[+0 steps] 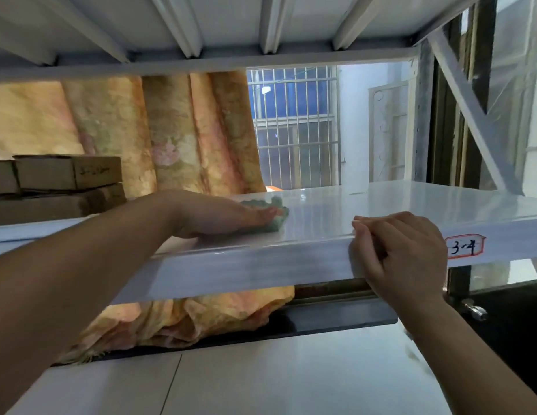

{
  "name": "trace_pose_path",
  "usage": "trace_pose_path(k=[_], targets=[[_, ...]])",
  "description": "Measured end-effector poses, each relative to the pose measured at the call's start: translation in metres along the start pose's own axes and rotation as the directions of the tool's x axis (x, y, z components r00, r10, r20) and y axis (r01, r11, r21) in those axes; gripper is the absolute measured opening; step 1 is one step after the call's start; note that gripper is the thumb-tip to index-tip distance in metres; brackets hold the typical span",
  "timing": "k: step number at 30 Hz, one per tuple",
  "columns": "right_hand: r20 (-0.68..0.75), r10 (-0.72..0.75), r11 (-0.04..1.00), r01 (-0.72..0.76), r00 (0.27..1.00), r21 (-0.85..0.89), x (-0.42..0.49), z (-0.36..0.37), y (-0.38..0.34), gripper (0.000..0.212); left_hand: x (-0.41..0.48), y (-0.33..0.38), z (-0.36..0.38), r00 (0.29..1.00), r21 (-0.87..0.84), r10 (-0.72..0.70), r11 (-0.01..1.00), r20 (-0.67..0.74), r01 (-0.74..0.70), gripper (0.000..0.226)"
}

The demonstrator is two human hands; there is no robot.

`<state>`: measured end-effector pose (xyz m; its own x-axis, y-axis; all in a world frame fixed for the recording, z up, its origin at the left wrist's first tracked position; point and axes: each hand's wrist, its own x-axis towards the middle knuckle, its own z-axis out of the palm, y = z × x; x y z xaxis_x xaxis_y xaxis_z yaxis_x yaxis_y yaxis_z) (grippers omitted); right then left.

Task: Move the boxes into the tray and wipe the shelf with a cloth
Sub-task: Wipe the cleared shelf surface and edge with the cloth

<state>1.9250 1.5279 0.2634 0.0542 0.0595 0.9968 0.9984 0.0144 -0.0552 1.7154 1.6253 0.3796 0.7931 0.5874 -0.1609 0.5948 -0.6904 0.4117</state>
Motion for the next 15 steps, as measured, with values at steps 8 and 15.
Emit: trace_pose_path(k=[8, 15], targets=[[0.087, -0.025, 1.000, 0.026, 0.996, -0.005, 0.000, -0.009, 0.003, 0.034, 0.056, 0.076, 0.038, 0.976, 0.324, 0.217, 0.923, 0.015, -0.210, 0.059], [0.195, -0.050, 0.999, 0.052, 0.979, -0.008, 0.001, -0.013, 0.004, 0.036, 0.020, 0.032, 0.057, 0.922, 0.457, 0.189, 0.889, -0.338, -0.015, 0.055]])
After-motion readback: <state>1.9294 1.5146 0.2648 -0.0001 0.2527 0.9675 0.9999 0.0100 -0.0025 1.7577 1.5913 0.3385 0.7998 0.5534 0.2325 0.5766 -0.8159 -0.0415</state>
